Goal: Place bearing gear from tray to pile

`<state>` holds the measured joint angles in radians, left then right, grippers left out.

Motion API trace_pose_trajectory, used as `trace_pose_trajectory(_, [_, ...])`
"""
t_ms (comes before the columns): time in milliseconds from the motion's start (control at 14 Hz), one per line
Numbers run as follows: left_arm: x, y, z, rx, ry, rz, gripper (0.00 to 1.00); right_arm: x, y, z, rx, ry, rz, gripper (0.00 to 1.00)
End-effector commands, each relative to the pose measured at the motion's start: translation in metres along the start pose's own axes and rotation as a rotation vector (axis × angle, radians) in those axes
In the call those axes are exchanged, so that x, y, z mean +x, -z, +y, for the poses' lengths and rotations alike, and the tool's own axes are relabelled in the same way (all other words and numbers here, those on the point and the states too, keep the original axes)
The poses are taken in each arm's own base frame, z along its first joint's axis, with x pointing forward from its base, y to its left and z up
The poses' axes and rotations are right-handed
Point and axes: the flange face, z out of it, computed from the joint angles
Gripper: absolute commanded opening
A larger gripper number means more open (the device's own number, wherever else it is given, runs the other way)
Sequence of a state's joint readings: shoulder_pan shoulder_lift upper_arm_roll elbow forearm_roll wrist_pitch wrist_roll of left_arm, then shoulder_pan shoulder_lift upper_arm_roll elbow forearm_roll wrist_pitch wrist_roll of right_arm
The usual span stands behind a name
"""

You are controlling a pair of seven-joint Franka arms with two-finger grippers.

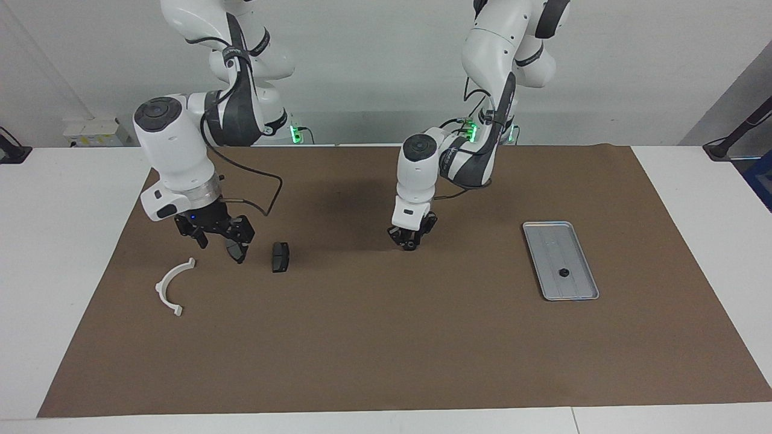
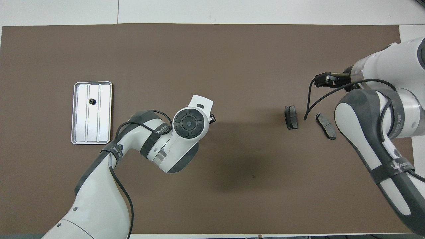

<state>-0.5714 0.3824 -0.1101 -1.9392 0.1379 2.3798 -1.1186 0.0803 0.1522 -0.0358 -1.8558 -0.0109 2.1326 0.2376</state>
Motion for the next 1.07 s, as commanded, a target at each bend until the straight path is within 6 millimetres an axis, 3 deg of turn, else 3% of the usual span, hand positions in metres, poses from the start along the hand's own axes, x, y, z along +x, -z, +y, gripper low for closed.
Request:
trace_pose_trajectory(0, [0.012, 0.006, -0.007, 0.023, -0.044, 0.067, 1.0, -0.002, -0.002, -0.001, 0.008, -0.027, 0.004, 1.0])
trace_pose_trajectory(215, [0.08, 0.024, -0.051, 0.048, -0.089, 0.099, 1.0, -0.003, -0.004, -0.001, 0.007, -0.034, -0.001, 1.0])
trace_pose_trajectory(358, [0.129, 0.049, -0.1, 0.069, -0.16, 0.101, 1.0, -0.005, -0.005, -0.001, 0.005, -0.053, -0.008, 1.0])
trace_pose_trajectory(573, [0.18, 0.069, -0.173, 0.06, -0.307, 0.028, 1.0, -0.013, -0.003, -0.029, 0.01, -0.087, -0.011, 1.0])
trace_pose_trajectory(788, [0.219, 0.07, -0.244, 0.043, -0.397, -0.026, 1.0, -0.024, -0.004, -0.059, 0.015, -0.161, -0.016, 1.0])
trace_pose_trajectory(1003, [0.236, 0.065, -0.284, -0.016, -0.399, -0.051, 1.0, -0.045, -0.008, -0.113, 0.023, -0.214, -0.022, 1.0])
